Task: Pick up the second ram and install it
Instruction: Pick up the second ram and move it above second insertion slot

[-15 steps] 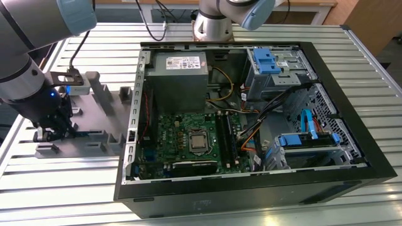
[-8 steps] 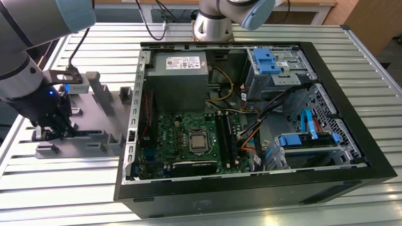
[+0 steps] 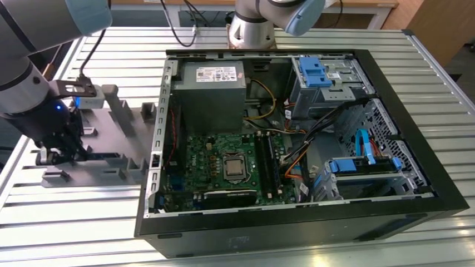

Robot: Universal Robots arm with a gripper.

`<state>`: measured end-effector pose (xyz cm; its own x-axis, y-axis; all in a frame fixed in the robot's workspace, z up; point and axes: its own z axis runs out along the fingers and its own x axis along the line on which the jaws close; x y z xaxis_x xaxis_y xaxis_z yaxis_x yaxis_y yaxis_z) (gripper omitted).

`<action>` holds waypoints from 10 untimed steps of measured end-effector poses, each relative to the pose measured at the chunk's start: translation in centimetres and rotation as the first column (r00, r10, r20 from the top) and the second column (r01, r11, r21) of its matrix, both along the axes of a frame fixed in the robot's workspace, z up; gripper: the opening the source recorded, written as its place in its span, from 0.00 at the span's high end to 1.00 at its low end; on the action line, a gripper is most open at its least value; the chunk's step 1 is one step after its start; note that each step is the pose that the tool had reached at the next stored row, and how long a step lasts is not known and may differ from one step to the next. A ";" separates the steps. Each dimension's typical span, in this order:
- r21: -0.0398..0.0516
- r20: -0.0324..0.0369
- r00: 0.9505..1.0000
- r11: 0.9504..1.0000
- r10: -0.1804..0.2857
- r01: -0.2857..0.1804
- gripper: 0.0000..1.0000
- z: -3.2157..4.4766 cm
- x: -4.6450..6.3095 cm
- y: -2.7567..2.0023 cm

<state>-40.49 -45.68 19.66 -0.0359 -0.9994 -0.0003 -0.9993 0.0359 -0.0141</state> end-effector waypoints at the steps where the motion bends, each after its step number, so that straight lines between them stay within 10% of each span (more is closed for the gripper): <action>1: 0.000 0.000 1.000 1.000 0.000 0.000 0.86 0.06 0.0 0.00; 10: 0.000 0.000 1.000 1.000 0.000 0.000 0.86 0.50 0.0 0.00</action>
